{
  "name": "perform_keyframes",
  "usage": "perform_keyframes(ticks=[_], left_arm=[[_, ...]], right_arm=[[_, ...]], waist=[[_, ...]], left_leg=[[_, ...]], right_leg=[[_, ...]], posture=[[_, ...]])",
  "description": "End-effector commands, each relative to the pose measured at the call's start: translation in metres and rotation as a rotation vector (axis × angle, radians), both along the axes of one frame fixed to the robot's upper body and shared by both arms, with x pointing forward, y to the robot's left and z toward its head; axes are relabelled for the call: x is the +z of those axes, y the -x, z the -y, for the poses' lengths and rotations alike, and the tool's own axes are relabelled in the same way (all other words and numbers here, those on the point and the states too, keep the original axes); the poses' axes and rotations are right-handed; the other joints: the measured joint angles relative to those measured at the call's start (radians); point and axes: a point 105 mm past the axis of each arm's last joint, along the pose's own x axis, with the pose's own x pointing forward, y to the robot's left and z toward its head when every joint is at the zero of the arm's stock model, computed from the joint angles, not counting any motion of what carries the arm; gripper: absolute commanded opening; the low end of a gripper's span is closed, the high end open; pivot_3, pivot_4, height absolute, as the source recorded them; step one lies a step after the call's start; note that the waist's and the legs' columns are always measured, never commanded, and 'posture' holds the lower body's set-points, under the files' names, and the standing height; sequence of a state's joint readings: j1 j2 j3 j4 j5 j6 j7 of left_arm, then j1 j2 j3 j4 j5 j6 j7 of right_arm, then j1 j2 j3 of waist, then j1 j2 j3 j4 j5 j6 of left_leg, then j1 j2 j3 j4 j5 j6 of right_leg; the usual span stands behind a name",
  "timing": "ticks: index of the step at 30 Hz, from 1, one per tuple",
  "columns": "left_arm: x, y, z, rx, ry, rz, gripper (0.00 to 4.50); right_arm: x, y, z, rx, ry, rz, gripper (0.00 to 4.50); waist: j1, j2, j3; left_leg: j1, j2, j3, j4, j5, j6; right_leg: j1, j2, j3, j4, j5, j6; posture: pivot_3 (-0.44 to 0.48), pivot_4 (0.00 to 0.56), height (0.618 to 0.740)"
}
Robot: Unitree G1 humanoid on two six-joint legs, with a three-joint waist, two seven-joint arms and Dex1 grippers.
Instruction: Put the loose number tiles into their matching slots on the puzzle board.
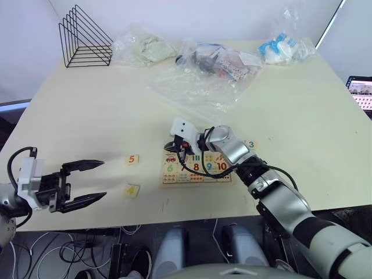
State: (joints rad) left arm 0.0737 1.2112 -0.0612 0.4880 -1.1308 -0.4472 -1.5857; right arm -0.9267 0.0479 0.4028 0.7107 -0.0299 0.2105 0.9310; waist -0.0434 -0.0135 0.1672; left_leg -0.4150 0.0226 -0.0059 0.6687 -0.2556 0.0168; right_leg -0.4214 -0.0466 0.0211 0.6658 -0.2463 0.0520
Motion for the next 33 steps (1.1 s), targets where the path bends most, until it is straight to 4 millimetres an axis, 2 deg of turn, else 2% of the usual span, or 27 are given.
perform_keyframes(ticks=[1,23,33], left_arm=[[0.006,0.001,0.000,-0.030,-0.011,0.021,4.50],[0.007,0.003,0.000,-0.033,-0.013,0.016,4.50],[0.008,0.004,0.000,-0.033,-0.014,0.014,4.50]], right_arm=[[0.001,0.001,0.000,0.014,-0.012,-0.005,0.04],[-0.021,-0.006,0.017,0.049,0.068,-0.012,0.04],[-0.020,-0.009,0.024,0.069,0.082,-0.016,0.04]], waist=[[0.000,0.000,0.000],[0.000,0.001,0.000],[0.001,0.002,0.001]], left_leg=[[0.000,0.000,0.000,0.000,0.000,0.000],[0.003,0.000,0.000,0.000,0.000,0.000],[0.004,0.000,0.000,0.000,0.000,0.000]], right_leg=[[0.000,0.000,0.000,0.000,0.000,0.000],[0.003,0.000,0.000,0.001,0.000,0.000],[0.004,0.000,0.000,0.001,0.000,0.000]], posture=[[0.000,0.150,0.740],[0.000,0.150,0.740],[0.000,0.150,0.740]])
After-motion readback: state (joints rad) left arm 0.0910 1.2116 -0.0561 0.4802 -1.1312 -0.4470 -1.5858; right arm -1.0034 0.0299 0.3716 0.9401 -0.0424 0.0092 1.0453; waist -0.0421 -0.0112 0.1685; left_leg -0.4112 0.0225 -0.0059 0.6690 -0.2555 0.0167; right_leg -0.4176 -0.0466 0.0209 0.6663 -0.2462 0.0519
